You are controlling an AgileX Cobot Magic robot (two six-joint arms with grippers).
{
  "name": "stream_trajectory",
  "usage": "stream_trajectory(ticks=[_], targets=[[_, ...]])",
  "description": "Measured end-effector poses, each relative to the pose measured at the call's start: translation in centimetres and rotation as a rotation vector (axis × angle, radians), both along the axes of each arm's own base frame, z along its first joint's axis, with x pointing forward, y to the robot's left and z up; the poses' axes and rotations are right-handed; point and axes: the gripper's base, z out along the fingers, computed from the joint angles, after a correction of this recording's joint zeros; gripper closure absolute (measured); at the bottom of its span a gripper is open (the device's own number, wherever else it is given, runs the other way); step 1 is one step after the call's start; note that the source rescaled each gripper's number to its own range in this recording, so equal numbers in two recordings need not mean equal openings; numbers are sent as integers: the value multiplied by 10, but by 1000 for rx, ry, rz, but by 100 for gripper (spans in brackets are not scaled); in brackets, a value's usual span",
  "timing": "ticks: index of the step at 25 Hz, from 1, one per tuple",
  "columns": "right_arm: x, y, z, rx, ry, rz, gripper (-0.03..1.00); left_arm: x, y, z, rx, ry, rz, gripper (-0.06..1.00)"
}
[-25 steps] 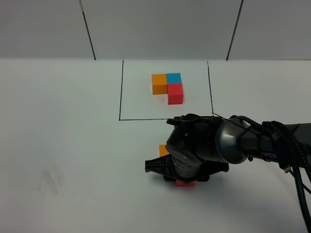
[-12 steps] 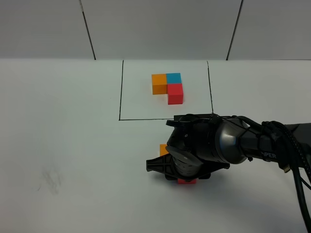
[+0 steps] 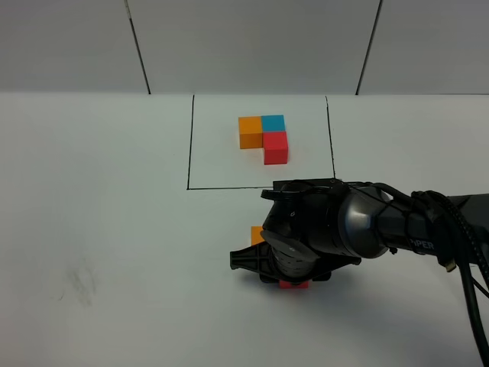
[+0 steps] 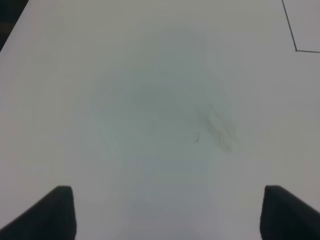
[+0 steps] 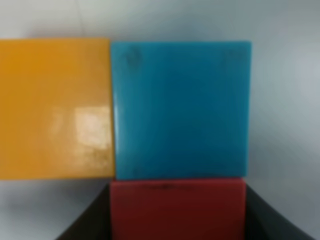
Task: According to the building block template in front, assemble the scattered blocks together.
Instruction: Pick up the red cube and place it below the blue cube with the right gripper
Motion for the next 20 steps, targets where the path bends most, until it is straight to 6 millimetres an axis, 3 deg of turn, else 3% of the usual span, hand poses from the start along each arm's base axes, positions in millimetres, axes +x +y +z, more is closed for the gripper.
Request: stream_trajectory(ticks=[14,17,20], targets=[[0,1,0,13,6,-11,76,0,0,0,0,0,0,30],[0,0,0,10,8,-9,69,0,0,0,0,0,0,30],[-1,0,-1,10,11,-11,51,0,0,0,0,0,0,30]])
